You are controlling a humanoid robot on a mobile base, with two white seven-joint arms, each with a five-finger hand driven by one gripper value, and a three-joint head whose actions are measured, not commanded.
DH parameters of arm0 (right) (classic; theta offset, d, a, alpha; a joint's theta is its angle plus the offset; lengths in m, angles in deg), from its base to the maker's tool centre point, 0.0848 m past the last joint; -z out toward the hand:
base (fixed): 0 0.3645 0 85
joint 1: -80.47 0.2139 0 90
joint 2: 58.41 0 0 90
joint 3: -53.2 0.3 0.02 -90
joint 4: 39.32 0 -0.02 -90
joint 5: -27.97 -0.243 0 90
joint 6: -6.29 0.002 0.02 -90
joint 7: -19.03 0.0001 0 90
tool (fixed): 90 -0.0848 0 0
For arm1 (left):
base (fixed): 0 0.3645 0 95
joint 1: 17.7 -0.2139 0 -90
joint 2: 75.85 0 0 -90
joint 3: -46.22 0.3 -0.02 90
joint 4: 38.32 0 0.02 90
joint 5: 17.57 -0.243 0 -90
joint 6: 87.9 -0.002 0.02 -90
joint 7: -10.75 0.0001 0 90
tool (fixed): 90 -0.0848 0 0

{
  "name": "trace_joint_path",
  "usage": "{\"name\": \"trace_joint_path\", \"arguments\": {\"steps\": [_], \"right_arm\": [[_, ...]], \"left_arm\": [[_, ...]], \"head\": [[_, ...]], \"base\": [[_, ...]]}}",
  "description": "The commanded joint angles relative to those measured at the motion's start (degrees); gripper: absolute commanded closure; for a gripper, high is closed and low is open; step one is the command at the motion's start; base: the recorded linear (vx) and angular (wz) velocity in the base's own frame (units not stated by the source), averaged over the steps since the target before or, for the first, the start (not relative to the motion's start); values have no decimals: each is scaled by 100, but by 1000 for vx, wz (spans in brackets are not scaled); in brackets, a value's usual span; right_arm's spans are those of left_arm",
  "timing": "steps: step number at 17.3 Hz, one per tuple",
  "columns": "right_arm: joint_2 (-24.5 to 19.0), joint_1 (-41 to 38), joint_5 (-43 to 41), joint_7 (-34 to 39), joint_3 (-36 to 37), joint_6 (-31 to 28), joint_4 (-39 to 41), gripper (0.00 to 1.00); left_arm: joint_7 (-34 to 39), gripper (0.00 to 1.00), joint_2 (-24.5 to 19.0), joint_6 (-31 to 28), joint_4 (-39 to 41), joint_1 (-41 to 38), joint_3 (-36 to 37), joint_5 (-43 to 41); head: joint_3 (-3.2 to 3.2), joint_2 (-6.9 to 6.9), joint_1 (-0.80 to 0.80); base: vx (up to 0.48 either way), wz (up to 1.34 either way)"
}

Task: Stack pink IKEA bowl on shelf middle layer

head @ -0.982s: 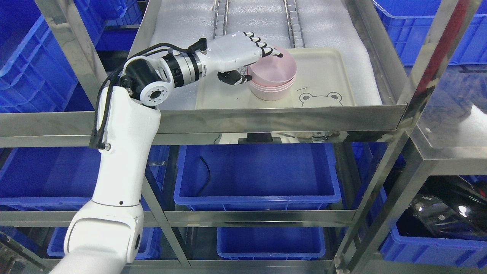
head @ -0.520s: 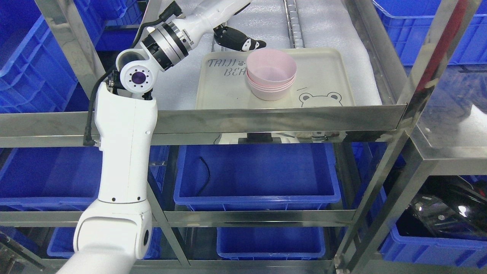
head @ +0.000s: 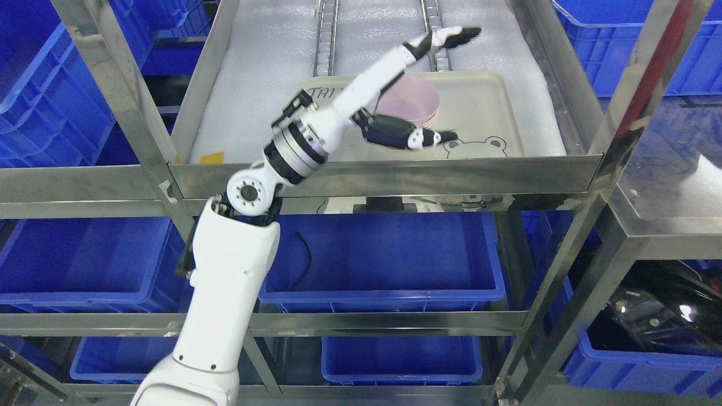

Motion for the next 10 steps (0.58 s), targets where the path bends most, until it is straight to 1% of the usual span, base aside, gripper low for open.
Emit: {"name": "trace_joint_path", "arguments": {"steps": [1,3,5,8,10], "right_arm": [[100,-123,0,-3,0,-4,100,0],[100,-123,0,-3,0,-4,100,0],[100,-123,0,-3,0,-4,100,0],[100,-123,0,-3,0,-4,100,0],[100,-123,0,-3,0,-4,100,0]], "left_arm": [[-351,11,-10,592,701,-1452,1372,531],[-405,11,-10,785,692,-1961,1372,531],[-396,11,-10,839,666,-2549,1294,522],[-317,9,-10,839,324,-3831,741,522],[-299,4,-10,839,-45,-4274,319,522]], "head": [[0,0,0],[0,0,0],[0,0,0],[0,0,0],[0,0,0]], "base": [[0,0],[0,0],[0,0],[0,0],[0,0]]}}
